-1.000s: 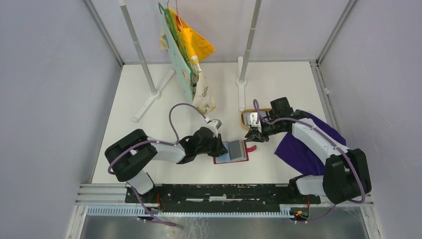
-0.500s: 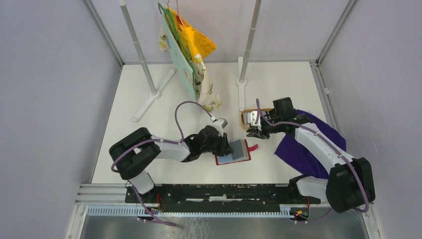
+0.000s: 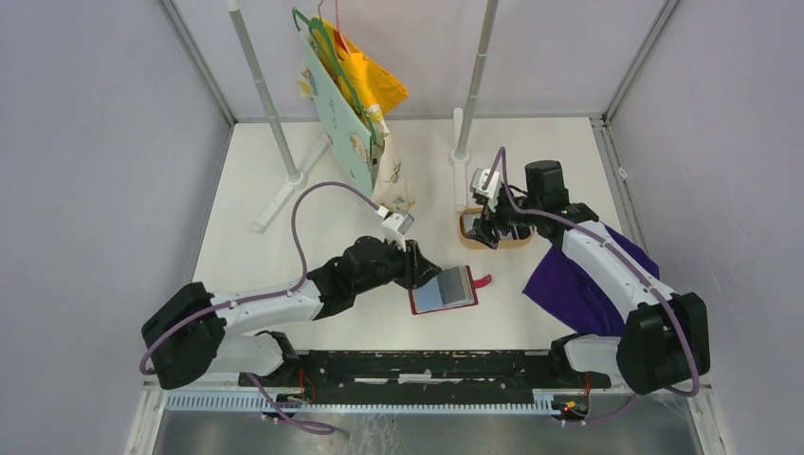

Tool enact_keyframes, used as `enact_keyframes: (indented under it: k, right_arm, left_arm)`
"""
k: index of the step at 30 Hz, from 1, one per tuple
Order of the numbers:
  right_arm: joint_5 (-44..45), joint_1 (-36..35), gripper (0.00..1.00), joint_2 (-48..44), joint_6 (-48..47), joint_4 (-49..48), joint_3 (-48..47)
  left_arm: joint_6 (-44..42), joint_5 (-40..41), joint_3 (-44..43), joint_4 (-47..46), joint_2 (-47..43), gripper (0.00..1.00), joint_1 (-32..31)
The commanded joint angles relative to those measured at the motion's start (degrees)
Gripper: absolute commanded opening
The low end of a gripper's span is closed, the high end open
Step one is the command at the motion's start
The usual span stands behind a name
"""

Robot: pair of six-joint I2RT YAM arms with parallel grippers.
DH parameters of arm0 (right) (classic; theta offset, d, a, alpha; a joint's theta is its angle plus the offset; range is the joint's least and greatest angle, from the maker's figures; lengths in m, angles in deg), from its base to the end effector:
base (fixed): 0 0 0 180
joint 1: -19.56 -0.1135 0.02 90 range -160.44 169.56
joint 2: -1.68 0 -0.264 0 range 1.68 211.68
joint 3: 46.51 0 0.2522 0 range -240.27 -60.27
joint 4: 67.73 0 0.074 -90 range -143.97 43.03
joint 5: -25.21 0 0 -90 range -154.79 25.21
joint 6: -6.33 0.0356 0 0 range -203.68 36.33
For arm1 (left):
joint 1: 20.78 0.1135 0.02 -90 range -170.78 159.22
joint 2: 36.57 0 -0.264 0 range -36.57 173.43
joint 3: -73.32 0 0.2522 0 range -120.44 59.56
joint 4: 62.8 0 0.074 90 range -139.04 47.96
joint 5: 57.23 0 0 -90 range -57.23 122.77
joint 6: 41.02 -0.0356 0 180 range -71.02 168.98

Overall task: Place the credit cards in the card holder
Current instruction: Pick up the credit card from the storage box.

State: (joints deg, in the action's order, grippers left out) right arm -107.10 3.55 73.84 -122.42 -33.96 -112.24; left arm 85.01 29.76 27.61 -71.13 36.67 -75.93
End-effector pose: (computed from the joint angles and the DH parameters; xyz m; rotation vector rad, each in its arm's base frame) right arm 0.2494 0.0965 0.2718 -1.2958 1.6849 0.6022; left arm 0.1533 -0.2234 0.2137 0.3821 2.0359 -1.0895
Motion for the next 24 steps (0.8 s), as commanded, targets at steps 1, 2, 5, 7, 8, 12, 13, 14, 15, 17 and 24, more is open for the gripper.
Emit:
enact_keyframes:
  k: [1, 2, 5, 7, 8, 12, 13, 14, 15, 17, 24]
  right_arm:
    - [7.6, 1.1, 0.87, 1.3, 11.7, -6.3, -1.1]
    - [10.6, 1.5, 0.87, 2.0, 14.7, -7.8, -0.4]
    - [18.4, 2.8, 0.86, 4.6, 20.7, -10.4, 1.4]
    - [23.5, 3.1, 0.85, 6.8, 23.4, -10.9, 1.6]
    - [26.1, 3.1, 0.85, 7.9, 24.8, -11.2, 1.6]
    - [30.7, 3.2, 0.82, 12.5, 28.3, -11.0, 0.7]
    - [31.2, 3.1, 0.82, 13.5, 28.6, -10.9, 0.4]
    - [31.8, 3.1, 0.80, 14.2, 29.4, -11.1, 0.3]
    - [32.3, 3.1, 0.79, 15.0, 29.8, -11.0, 0.2]
    - [33.0, 3.1, 0.79, 16.2, 30.5, -10.6, 0.0]
    - [34.1, 3.1, 0.78, 19.9, 31.0, -9.9, 0.0]
  left_arm:
    - [-7.0, 4.0, 0.8, 0.0, -9.6, 0.41, -0.2]
    - [-7.9, 5.6, 1.2, 0.4, -11.9, 0.46, -0.1]
    - [-8.7, 9.6, 3.3, -0.3, -17.0, 0.73, 0.1]
    - [-8.2, 10.5, 4.5, -1.7, -18.2, 0.85, 0.2]
    - [-8.0, 10.3, 4.9, -2.3, -18.0, 0.86, 0.3]
    - [-7.7, 8.4, 4.7, -5.0, -14.0, 0.86, 0.4]
    - [-7.9, 8.0, 4.3, -5.4, -12.7, 0.86, 0.4]
    - [-8.1, 7.5, 3.7, -5.7, -11.3, 0.86, 0.4]
    - [-8.3, 6.9, 3.3, -5.9, -9.8, 0.86, 0.4]
    - [-8.4, 6.4, 3.0, -6.9, -8.1, 0.86, 0.4]
    - [-7.4, 5.4, 4.8, -9.4, -6.8, 0.85, 0.5]
